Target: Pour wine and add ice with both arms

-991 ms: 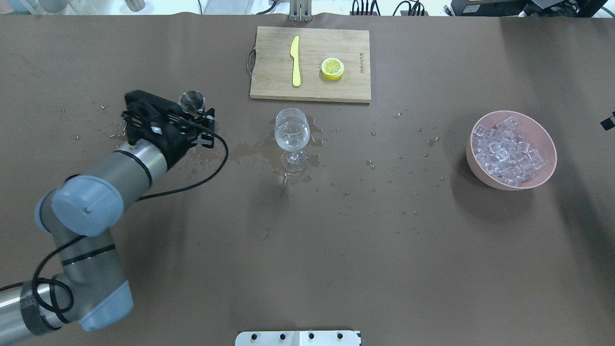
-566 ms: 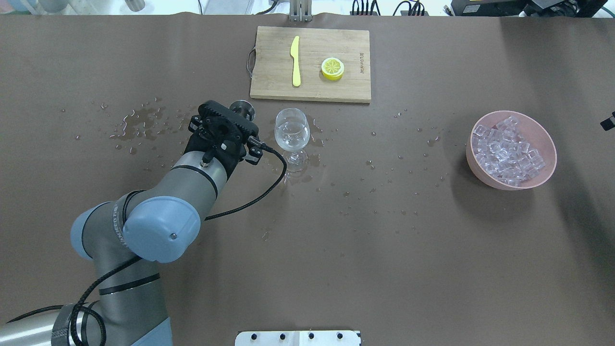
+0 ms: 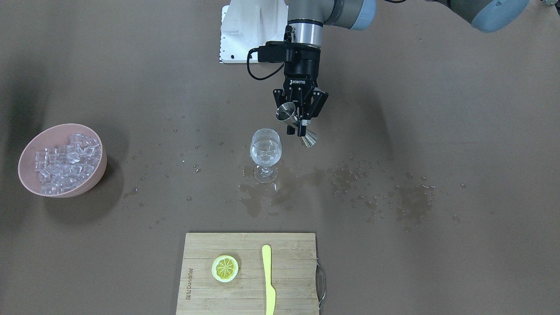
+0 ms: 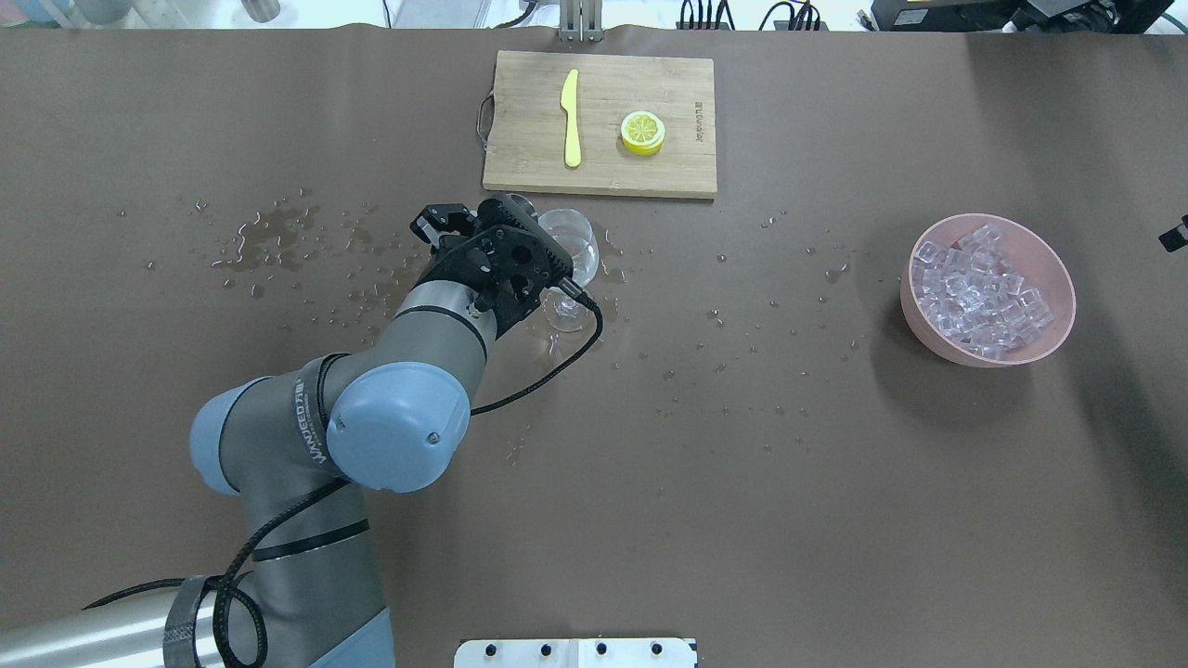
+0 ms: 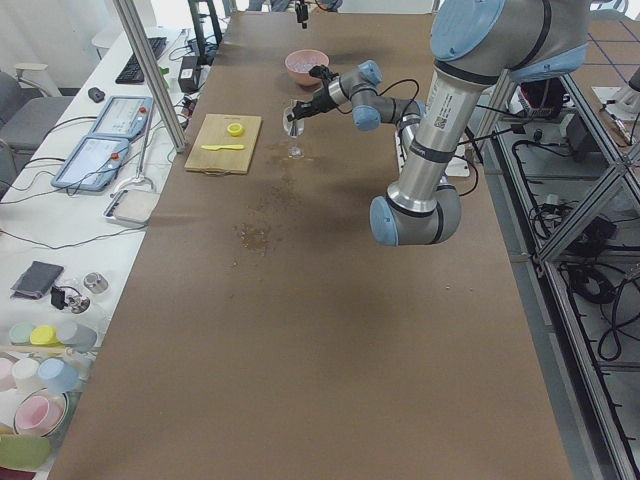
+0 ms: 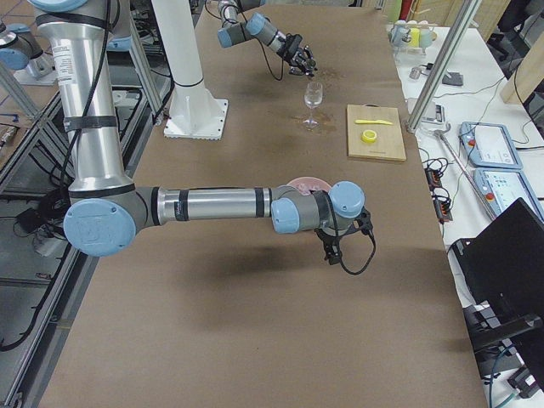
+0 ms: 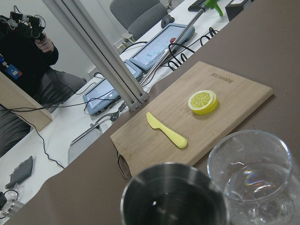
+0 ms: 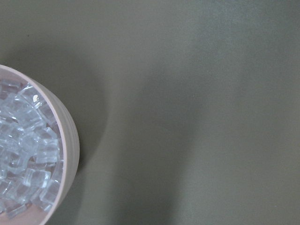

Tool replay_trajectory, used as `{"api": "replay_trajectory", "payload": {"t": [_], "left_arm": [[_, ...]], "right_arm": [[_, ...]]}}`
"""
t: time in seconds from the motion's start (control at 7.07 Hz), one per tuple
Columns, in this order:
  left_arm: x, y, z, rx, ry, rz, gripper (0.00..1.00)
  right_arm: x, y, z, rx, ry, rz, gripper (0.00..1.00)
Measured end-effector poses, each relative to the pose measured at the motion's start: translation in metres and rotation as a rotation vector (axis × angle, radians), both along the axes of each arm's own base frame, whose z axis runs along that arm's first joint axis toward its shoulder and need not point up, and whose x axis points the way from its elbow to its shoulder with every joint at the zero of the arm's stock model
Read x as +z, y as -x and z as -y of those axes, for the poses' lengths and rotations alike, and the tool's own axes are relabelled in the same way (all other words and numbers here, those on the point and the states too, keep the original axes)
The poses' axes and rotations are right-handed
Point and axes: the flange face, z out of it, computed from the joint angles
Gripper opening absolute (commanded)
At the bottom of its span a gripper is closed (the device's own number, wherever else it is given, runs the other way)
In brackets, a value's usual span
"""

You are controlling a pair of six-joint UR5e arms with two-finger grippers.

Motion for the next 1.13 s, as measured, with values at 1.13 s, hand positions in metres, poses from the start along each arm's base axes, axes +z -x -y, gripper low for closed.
{"api": "replay_trajectory", "payload": {"t": [1.13], "left_arm": [[-0.035, -0.017, 0.031, 0.099, -0.148, 0.563, 0.00]], "right_arm": [[-0.002, 0.002, -0.001, -0.006, 0.007, 0.035, 1.00]]}}
